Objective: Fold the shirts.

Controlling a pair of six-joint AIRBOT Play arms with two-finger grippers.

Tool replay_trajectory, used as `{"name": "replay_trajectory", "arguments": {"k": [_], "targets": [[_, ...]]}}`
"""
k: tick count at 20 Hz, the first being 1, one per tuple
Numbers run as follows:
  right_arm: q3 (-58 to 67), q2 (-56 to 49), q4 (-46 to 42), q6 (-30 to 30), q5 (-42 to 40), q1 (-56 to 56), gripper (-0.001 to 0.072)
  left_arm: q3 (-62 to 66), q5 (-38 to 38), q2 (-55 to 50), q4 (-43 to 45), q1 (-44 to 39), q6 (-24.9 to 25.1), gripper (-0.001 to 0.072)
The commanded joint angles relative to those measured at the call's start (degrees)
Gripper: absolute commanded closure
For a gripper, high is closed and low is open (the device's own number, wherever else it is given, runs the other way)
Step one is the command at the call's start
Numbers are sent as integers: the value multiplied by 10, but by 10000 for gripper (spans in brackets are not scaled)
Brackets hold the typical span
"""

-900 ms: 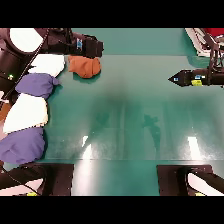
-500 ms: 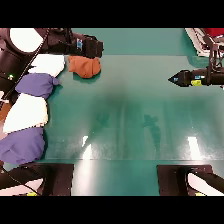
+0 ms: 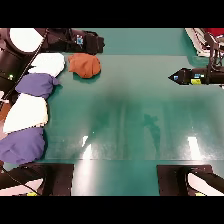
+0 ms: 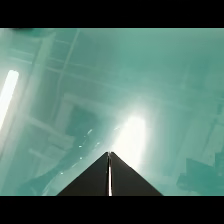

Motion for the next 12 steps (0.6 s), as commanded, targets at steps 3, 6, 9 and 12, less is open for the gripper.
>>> {"name": "replay_trajectory", "arguments": {"k": [3, 6, 9, 12], "targets": [[0, 0, 5, 0, 17, 1, 697, 0, 51, -43, 167, 59, -113, 129], [0, 0, 4, 0, 29, 2, 697, 0, 59, -123, 136, 147, -123, 129], [0, 0, 5, 1, 29, 2, 697, 0, 66, -211, 78, 190, -112, 128], [0, 0, 5, 1, 44, 2, 697, 5, 96, -277, 71, 194, -99, 128]]}}
